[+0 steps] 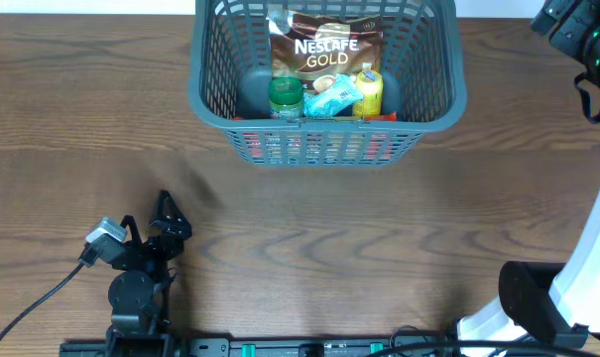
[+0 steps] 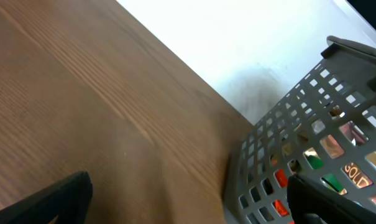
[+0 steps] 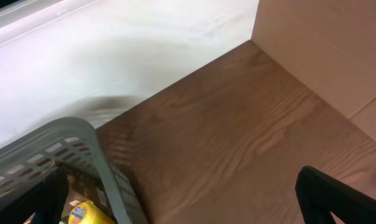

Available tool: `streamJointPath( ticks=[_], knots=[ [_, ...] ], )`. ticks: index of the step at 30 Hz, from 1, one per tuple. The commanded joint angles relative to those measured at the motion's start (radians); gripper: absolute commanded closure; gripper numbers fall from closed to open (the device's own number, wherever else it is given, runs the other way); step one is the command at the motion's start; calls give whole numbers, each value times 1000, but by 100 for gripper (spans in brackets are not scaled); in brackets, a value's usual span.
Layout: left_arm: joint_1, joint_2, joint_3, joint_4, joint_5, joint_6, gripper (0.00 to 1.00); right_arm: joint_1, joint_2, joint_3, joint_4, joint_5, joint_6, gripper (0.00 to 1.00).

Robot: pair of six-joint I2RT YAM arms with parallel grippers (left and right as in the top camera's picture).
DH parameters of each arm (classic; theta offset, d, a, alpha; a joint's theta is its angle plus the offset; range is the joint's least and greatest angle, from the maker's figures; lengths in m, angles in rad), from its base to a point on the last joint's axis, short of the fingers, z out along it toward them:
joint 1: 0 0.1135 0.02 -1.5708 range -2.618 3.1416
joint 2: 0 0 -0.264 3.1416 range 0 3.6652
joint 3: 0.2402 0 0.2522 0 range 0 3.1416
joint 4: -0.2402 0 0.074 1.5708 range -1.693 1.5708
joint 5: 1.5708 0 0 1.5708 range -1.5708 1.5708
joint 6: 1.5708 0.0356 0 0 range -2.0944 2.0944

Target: Pack container

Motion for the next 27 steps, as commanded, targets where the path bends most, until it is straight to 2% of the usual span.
streamJointPath(
  ticks=[1,7,12,27],
  knots=[
    [6,-10,-32,-8,2,109,2,-6,3,1,-2,10,14,1],
    [6,-10,-32,-8,2,536,2,-6,3,1,-2,10,14,1],
    [6,-10,-32,-8,2,738,2,-6,3,1,-2,10,14,1],
    [6,-10,-32,-8,17,767,1,-6,3,1,-2,10,14,1]
  ],
)
